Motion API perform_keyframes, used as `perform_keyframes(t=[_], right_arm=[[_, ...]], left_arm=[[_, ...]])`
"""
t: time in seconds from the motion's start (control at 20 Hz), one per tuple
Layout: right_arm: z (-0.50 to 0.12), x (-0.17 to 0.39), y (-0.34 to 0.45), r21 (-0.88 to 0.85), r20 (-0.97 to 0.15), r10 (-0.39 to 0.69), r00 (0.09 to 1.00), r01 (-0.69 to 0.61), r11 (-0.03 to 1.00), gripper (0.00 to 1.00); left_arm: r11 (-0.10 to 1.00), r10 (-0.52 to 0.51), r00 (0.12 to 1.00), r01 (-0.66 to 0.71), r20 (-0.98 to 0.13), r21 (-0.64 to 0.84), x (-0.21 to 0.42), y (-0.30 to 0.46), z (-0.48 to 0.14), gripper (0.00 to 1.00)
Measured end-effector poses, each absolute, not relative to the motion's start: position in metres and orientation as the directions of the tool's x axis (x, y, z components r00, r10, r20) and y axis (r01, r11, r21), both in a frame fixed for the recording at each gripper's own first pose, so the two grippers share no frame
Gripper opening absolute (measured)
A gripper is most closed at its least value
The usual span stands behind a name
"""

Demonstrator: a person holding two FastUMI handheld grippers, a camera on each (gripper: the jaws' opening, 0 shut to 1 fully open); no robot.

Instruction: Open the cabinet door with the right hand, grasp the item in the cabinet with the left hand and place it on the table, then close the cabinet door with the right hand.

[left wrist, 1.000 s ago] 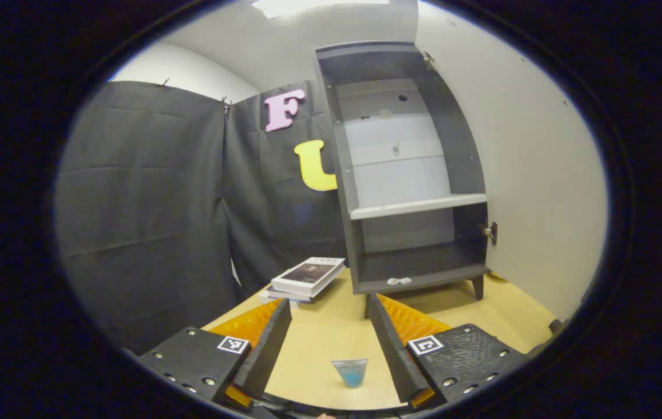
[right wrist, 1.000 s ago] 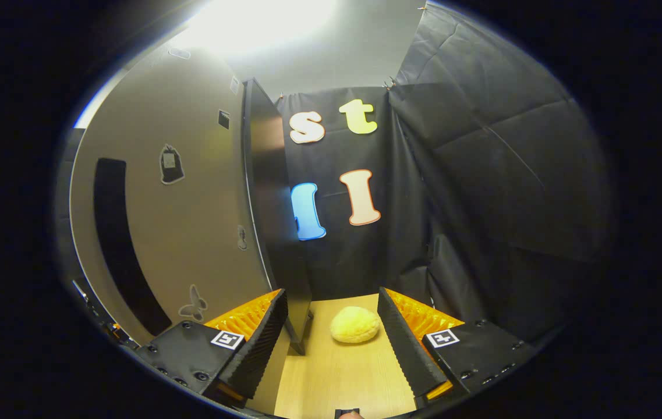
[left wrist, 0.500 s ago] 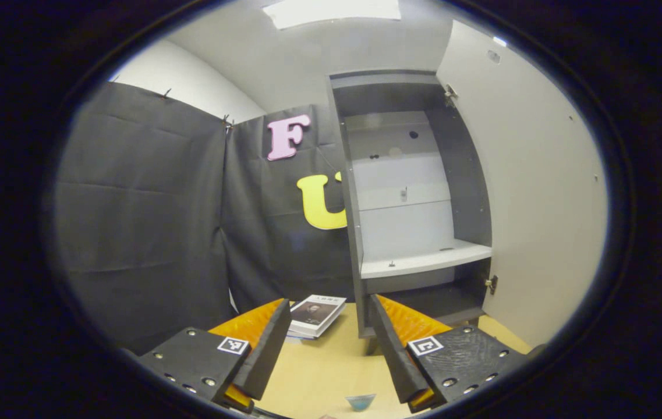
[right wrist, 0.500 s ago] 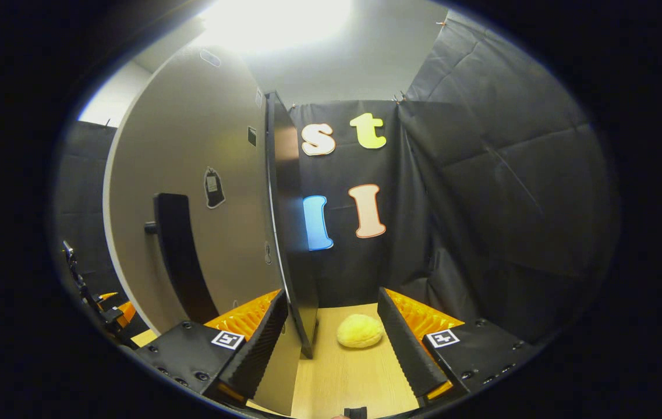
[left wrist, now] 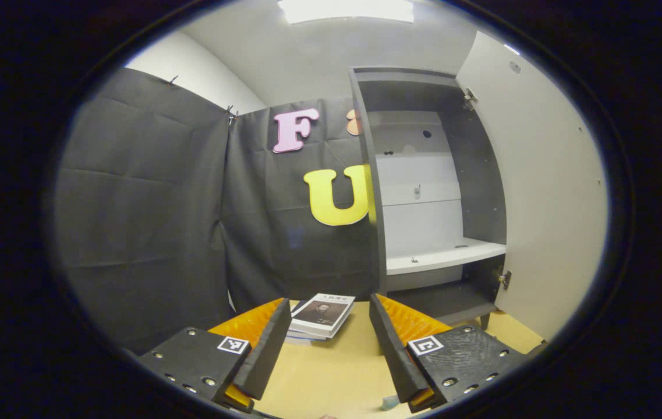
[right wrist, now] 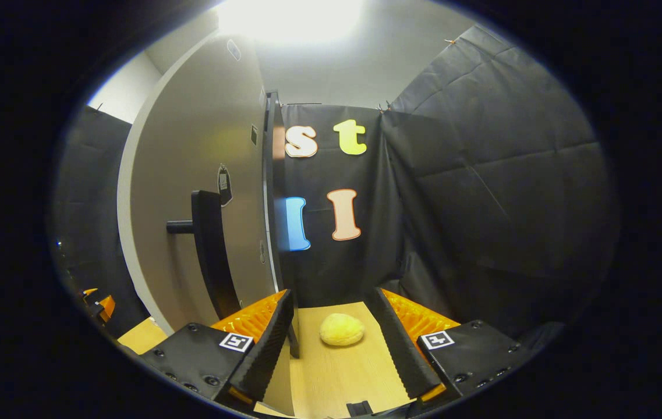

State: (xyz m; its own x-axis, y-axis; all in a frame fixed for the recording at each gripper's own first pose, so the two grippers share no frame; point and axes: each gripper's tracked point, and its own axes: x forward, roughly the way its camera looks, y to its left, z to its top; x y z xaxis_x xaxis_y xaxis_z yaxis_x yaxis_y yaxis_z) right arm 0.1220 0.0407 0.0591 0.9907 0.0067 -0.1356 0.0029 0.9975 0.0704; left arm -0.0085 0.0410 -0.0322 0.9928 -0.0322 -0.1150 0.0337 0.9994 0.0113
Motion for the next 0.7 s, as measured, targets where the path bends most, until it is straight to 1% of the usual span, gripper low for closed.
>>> perform_keyframes(t=[0.05, 0.1, 0.15, 0.2, 0.25, 0.3, 0.35, 0.4, 0.7], right_arm=[[0.059, 0.120, 0.046, 0.073, -0.140, 0.005, 0.990, 0.005, 0.997, 0.82], [0.059, 0.119, 0.051, 0.076, -0.141, 0.004, 0.990, 0.006, 0.997, 0.82], [0.059, 0.118, 0.055, 0.076, -0.142, 0.006, 0.990, 0.005, 0.997, 0.82], [0.060, 0.118, 0.060, 0.075, -0.142, 0.007, 0.990, 0.003, 0.997, 0.89], [0.060, 0.116, 0.065, 0.072, -0.143, 0.012, 0.990, -0.001, 0.997, 0.89], [0.061, 0.115, 0.071, 0.069, -0.144, 0.016, 0.990, -0.006, 0.998, 0.89], [0.061, 0.114, 0.078, 0.069, -0.144, 0.022, 0.989, -0.012, 0.998, 0.89], [0.061, 0.113, 0.086, 0.068, -0.145, 0.029, 0.989, -0.020, 0.997, 0.89], [0.062, 0.113, 0.128, 0.063, -0.143, 0.082, 0.986, -0.073, 0.995, 0.89]], left_arm=[[0.999, -0.035, 0.993, 0.037, -0.115, 0.010, -0.006, 0.045, -0.034, 0.82], [0.999, -0.039, 0.993, 0.041, -0.113, 0.009, -0.004, 0.049, -0.035, 0.84], [0.999, -0.044, 0.993, 0.046, -0.113, 0.007, -0.002, 0.052, -0.037, 0.82], [0.999, -0.049, 0.992, 0.050, -0.114, 0.003, -0.001, 0.056, -0.039, 0.82], [0.998, -0.056, 0.992, 0.056, -0.114, -0.002, 0.000, 0.058, -0.041, 0.84], [0.998, -0.059, 0.991, 0.059, -0.116, -0.006, 0.001, 0.061, -0.043, 0.84], [0.998, -0.062, 0.991, 0.061, -0.118, -0.010, 0.002, 0.065, -0.046, 0.82], [0.998, -0.064, 0.991, 0.063, -0.119, -0.013, 0.003, 0.069, -0.047, 0.84], [0.998, -0.059, 0.992, 0.056, -0.116, -0.034, 0.009, 0.095, -0.052, 0.84]])
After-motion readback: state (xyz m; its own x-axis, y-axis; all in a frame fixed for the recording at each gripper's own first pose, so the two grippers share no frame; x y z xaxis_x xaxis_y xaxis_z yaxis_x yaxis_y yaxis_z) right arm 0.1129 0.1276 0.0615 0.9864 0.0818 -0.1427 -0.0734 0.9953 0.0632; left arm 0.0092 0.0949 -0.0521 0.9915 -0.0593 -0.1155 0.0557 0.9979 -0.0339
